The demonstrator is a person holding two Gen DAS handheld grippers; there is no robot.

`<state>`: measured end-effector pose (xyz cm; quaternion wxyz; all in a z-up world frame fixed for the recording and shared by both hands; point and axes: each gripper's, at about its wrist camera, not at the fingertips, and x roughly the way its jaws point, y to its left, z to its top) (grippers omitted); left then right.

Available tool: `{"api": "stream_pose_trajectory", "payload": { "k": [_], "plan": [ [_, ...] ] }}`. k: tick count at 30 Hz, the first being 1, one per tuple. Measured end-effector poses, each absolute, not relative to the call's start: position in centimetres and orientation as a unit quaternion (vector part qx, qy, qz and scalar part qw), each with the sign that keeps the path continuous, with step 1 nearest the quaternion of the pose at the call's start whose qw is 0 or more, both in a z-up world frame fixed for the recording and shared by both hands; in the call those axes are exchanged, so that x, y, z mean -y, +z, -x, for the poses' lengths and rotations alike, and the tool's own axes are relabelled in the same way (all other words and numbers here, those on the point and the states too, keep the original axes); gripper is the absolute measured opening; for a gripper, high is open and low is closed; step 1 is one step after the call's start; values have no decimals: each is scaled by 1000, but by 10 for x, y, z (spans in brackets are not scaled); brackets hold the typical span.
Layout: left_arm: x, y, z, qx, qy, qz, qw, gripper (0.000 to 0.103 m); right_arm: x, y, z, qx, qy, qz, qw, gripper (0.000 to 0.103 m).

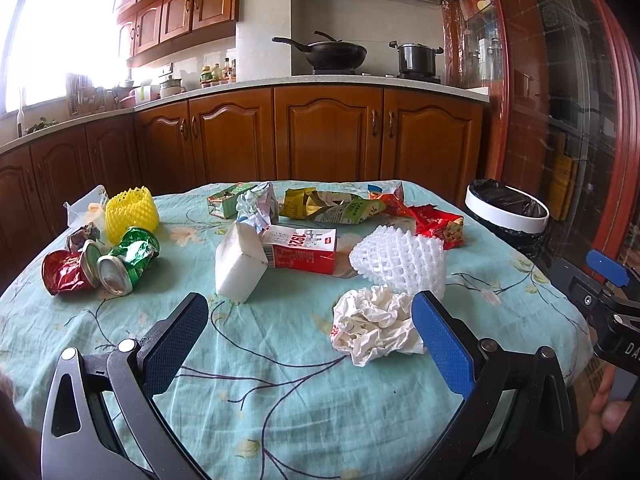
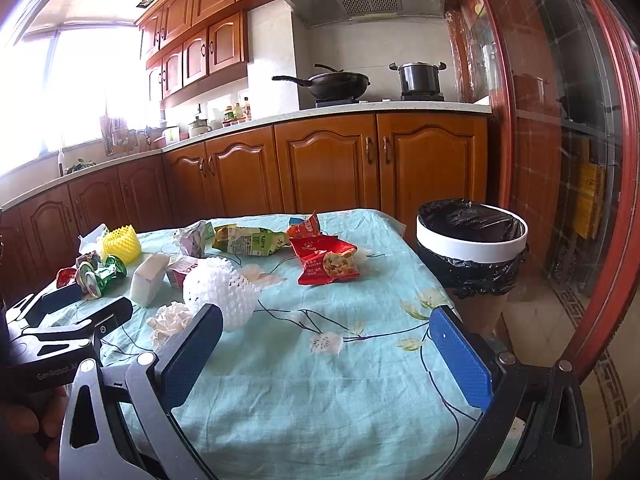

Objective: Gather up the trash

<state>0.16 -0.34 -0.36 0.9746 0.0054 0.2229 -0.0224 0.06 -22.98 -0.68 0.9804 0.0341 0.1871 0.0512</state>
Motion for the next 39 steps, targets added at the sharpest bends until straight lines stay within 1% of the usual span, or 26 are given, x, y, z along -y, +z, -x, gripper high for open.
{"api": "stream_pose_trajectory", "payload": {
  "k": [39],
  "plan": [
    [4,-7,-10,-237,-29,-1,971,103,226,-7,-6,-190,56,-39,979,103]
  ]
}}
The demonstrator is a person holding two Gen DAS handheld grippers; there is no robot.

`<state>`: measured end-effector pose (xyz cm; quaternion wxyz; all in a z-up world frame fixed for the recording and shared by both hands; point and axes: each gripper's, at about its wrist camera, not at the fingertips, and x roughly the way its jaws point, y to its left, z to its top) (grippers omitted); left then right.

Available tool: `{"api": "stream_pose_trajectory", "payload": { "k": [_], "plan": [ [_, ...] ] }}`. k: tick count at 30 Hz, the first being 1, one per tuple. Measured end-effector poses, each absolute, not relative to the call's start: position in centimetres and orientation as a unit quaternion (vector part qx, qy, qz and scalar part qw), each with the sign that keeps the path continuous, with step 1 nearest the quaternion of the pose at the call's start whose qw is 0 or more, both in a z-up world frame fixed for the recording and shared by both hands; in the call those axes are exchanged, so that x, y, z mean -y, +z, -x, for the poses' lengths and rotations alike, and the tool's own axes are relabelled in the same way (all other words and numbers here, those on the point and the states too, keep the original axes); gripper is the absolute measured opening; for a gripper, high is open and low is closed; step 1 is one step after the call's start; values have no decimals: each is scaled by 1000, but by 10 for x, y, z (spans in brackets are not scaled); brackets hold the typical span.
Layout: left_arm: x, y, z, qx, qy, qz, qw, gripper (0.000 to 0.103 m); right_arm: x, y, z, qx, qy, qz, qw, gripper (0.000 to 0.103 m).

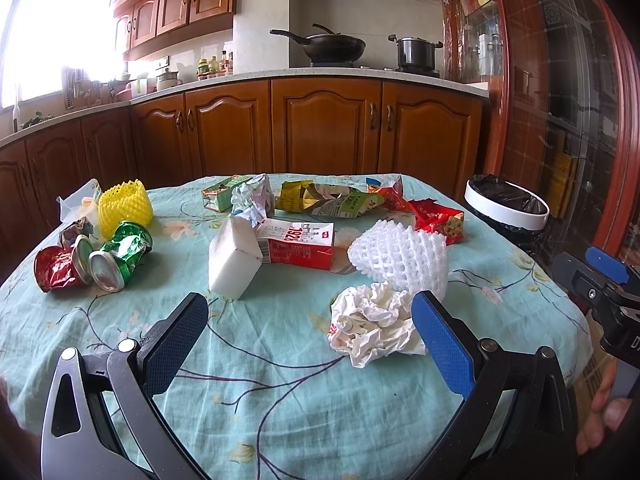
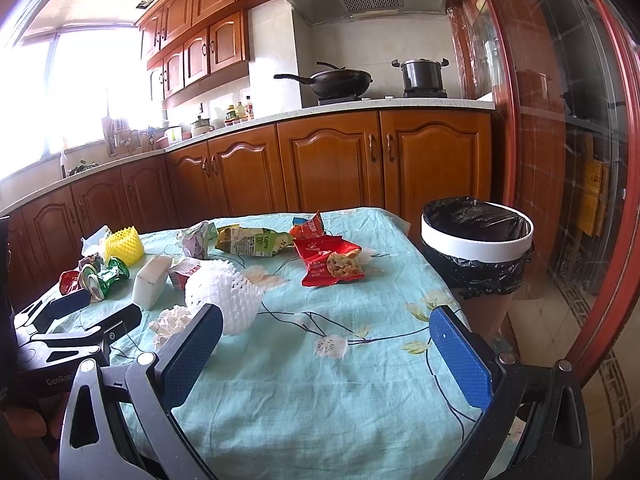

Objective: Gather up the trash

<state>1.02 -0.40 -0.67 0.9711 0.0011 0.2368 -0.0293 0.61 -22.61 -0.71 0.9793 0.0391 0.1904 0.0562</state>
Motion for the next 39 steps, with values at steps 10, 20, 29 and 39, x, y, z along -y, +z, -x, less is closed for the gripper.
{"api": "stream_pose_trajectory", "payload": {
  "k": [10,20,29,39],
  "plan": [
    [3,-7,-16,-248,-39,2,968,103,234,-8,-15,-199,56,-48,977,103],
    [9,-2,-27,-269,-81,-1,960,103,242,-1,-31,-217,77,-67,971,103],
    [14,4,-48,-300,-121,8,946,103,245,1,-58,-251,101,-88,959,99],
    [11,-14,-52,-339,-145,7,929,99,233,-3,-76,-296,183,-125,929,65]
  ]
}}
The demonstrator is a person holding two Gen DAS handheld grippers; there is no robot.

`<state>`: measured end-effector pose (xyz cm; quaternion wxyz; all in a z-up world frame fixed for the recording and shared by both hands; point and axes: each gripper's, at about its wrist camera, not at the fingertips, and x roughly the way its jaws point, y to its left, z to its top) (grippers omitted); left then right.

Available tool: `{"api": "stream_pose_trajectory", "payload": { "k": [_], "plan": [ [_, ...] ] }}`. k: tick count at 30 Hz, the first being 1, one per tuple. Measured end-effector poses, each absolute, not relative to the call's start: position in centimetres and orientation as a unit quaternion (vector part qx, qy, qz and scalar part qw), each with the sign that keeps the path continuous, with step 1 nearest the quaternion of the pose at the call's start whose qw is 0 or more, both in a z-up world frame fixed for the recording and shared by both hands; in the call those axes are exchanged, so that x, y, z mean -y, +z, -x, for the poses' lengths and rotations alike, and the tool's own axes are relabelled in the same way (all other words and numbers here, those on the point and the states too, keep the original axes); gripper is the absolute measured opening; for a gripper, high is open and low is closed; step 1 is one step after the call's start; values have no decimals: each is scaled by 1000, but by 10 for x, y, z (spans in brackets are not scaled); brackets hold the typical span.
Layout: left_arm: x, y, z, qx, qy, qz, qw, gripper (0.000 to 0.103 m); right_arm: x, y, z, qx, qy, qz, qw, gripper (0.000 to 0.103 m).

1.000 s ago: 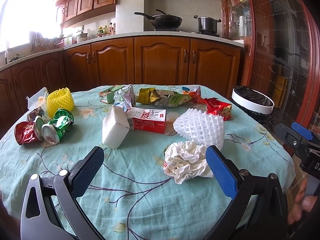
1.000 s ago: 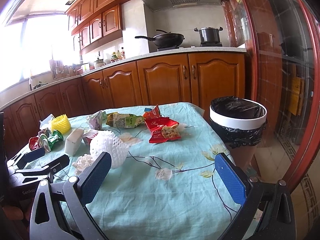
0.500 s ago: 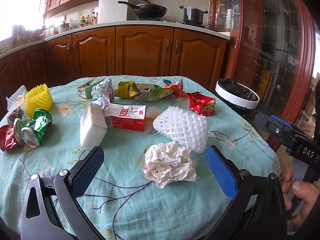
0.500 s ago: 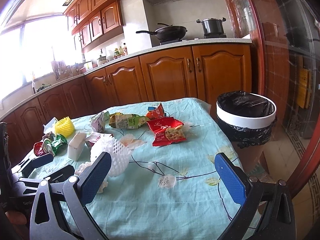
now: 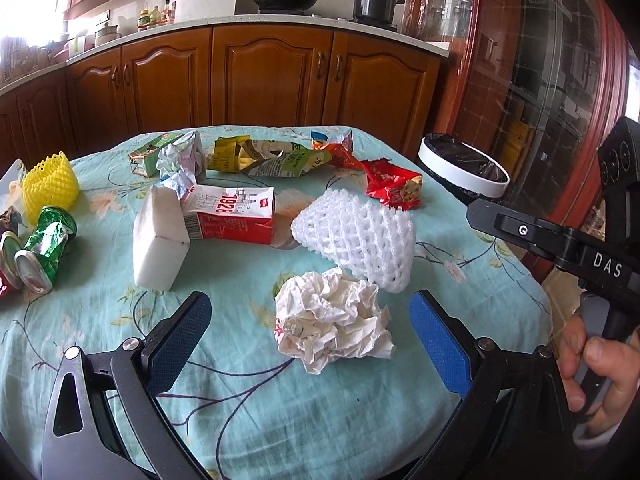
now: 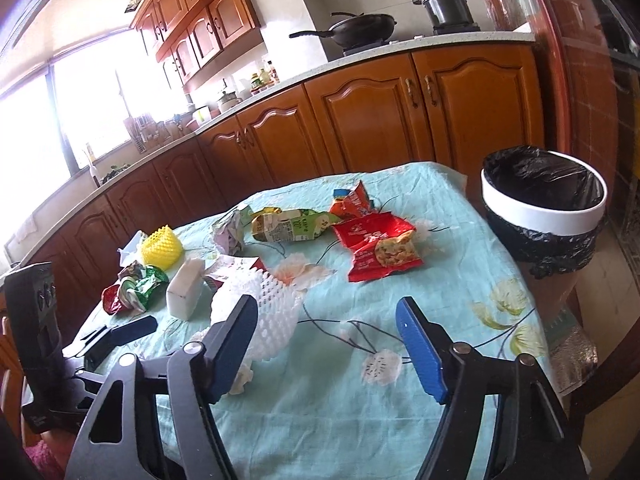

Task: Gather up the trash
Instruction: 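Grasp the crumpled white paper with the left tool while the right tool grasps the white foam net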

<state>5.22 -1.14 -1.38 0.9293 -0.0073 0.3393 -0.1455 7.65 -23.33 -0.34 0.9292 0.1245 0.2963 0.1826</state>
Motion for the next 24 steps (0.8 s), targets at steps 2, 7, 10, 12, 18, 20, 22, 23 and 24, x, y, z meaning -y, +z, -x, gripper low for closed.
{"api": "stream_pose_trajectory", "payload": {
  "k": [2,7,10,12,18,20,22,23,24],
  "plan": [
    [13,-18,-53,-346,-148,2,927,96,228,-7,-82,-311,204,-134,919,57],
    [15,-24,-60,-358,-153,-1,921,91,212,-16,-97,-342,240,-147,897,50],
    [14,-27,-63,-363,-158,1,918,89,205,-23,-106,-360,257,-158,883,50],
    [13,-30,-65,-368,-162,4,916,84,201,-28,-113,-371,267,-165,874,50],
    [16,-34,-68,-371,-176,3,912,55,192,-41,-127,-391,289,-179,855,18],
    [16,-32,-67,-365,-178,1,914,45,192,-40,-125,-383,291,-176,859,18],
    [16,-28,-67,-361,-178,0,916,37,193,-36,-122,-376,288,-172,864,16],
    [15,-26,-68,-358,-177,-1,917,33,196,-34,-120,-371,286,-171,867,16],
    [15,-24,-68,-356,-177,-1,917,32,198,-31,-118,-367,284,-171,869,15]
  ]
}}
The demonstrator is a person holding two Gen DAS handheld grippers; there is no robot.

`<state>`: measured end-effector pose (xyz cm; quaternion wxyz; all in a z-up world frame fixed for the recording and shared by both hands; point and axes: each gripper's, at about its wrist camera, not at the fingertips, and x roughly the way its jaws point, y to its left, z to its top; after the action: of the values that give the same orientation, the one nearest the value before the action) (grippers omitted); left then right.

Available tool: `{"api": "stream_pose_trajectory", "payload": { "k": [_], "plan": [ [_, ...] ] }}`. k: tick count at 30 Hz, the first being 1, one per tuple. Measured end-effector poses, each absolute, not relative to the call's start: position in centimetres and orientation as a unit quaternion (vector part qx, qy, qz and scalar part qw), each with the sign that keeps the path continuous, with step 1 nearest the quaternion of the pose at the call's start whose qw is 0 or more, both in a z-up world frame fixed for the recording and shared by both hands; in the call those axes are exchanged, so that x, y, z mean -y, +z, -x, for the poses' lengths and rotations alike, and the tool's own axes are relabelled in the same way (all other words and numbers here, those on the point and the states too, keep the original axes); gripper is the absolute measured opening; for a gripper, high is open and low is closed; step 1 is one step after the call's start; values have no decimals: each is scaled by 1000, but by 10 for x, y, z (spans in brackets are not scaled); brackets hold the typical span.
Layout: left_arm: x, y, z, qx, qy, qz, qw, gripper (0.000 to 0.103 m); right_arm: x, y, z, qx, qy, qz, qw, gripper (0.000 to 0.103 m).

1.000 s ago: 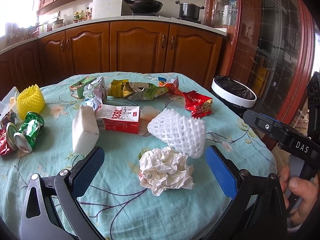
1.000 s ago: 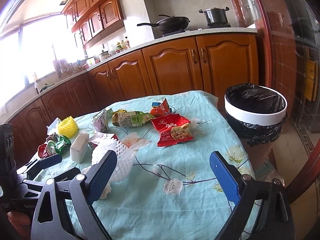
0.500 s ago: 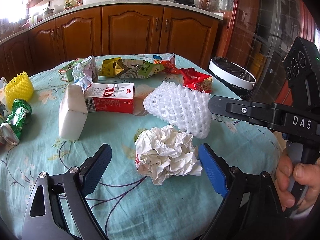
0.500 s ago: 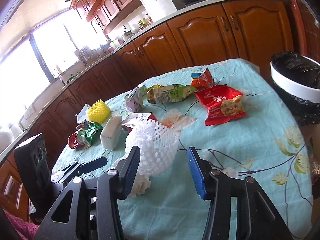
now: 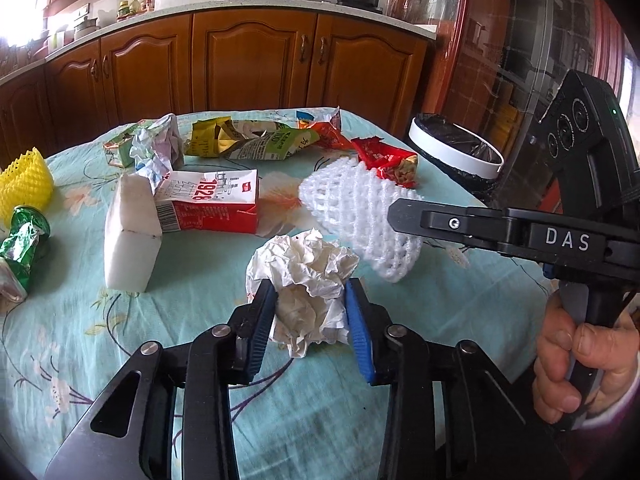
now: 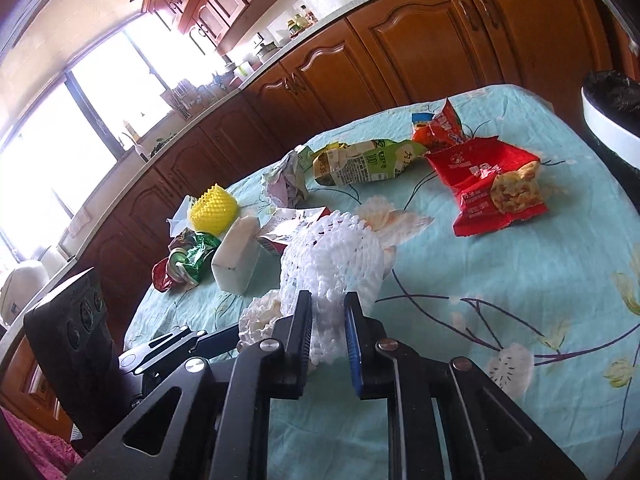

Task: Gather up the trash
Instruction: 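Grasp the crumpled white paper with the left tool while the right tool grasps the white foam net, then carry both items over the black-lined bin and open both tools to drop them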

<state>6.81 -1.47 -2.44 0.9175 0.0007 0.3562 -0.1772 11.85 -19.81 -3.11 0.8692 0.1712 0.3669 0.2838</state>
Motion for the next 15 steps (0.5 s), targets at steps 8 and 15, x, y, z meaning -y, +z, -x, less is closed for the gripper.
{"api": "stream_pose_trajectory", "payload": {
  "k": [8,15],
  "plan": [
    [18,-5,-79,-343,-186,8,921,13,240,-10,-104,-331,246,-186,892,15],
    [45,17,-87,-324,-213,-4,922,11,276,8,-88,-302,191,-167,919,15]
  ]
}}
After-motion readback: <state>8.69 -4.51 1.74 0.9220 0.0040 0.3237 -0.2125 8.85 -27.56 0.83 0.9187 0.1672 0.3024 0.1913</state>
